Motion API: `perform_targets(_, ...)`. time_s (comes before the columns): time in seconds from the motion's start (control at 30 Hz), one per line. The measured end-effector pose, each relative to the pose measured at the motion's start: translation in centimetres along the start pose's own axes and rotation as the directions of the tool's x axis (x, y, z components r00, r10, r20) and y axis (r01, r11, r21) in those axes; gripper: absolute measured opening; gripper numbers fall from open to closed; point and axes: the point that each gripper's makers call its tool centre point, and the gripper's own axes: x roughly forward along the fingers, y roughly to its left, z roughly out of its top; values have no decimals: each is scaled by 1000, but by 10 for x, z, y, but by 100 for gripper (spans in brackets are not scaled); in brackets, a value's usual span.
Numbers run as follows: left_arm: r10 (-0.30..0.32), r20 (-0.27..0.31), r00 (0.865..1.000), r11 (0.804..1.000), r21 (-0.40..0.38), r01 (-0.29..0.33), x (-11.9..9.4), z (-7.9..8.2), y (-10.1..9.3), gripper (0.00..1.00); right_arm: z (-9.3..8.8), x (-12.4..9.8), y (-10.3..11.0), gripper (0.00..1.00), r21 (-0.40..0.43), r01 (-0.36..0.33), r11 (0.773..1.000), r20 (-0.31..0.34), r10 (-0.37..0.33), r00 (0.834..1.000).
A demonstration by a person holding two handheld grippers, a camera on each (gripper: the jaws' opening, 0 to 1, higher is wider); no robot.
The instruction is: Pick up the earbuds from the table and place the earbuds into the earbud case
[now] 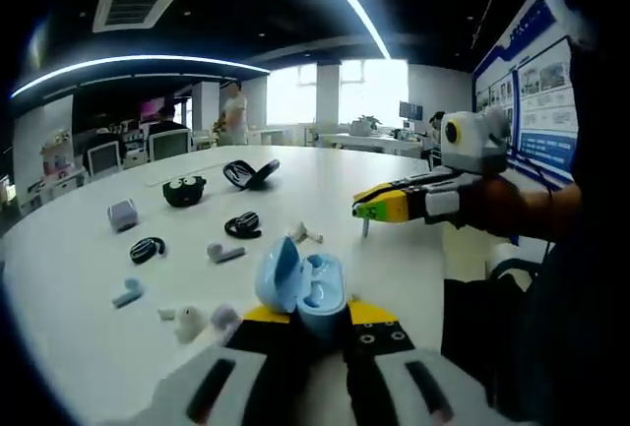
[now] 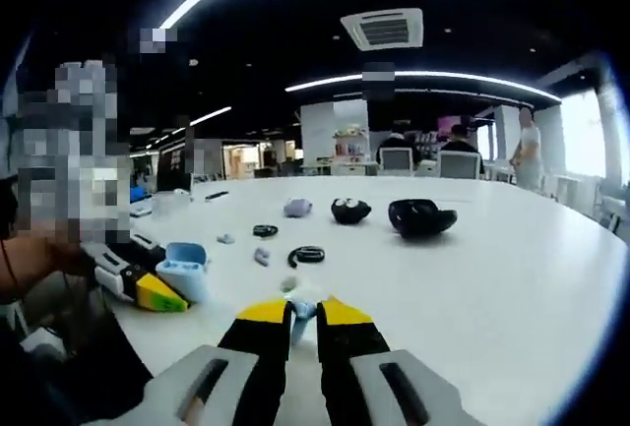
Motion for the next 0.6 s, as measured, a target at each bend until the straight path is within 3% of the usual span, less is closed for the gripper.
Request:
perform_targets(0.1, -1, -1, 1000, 1000, 2, 1, 0, 0, 0, 19, 8, 2, 1, 10, -12, -7, 1000, 21, 7, 1000)
perform_targets(0.23, -2, 3, 1000, 1000, -1, 2, 1, 0, 0, 19, 22, 11, 6, 10, -190, -11, 982, 94, 30, 995)
perform_targets(0.43, -5, 3, 1000, 1000, 1, 5, 2, 1, -1, 19, 10, 7, 3, 10, -180, -4, 984, 74, 18, 997)
perform_targets(0.6, -9, 4, 1000, 1000, 0, 9, 2, 2, -1, 19, 8, -7, -7, 10, -123, 14, 992, 125, 1, 992)
